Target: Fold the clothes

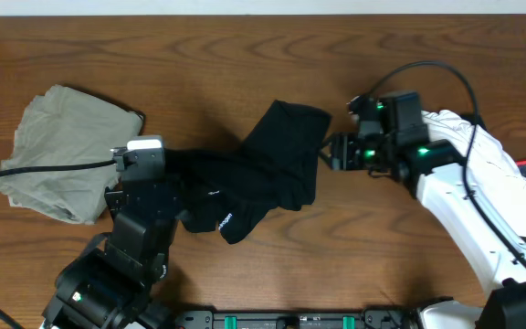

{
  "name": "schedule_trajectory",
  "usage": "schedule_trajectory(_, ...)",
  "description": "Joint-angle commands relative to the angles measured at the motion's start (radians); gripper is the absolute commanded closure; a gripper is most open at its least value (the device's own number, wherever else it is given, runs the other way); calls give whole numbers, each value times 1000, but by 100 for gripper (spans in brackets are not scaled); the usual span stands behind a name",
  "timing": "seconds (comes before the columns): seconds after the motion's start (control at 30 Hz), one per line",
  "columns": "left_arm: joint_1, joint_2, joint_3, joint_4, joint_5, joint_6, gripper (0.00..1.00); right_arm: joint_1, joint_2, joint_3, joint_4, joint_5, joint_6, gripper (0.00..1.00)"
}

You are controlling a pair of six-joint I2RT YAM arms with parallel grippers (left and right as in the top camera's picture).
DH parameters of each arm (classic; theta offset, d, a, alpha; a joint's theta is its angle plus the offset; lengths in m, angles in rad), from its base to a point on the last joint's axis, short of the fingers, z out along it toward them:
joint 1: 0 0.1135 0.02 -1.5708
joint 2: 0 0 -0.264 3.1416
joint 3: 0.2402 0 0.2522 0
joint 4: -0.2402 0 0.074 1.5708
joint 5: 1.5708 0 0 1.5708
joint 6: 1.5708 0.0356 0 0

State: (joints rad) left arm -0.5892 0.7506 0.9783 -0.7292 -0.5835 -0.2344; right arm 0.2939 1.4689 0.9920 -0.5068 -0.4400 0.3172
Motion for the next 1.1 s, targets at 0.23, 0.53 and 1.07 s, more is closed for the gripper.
schedule_trajectory(0.23,5,-7,35,24,-27,12,94,164,211,8,45,92,-29,41)
schedule_trajectory(0.53,6,-7,35,27,-27,13,94,233,262,9,158,29,3,38)
schedule_trajectory(1.07,5,-7,35,27,-27,13,94,282,277,8,19,78,3,39)
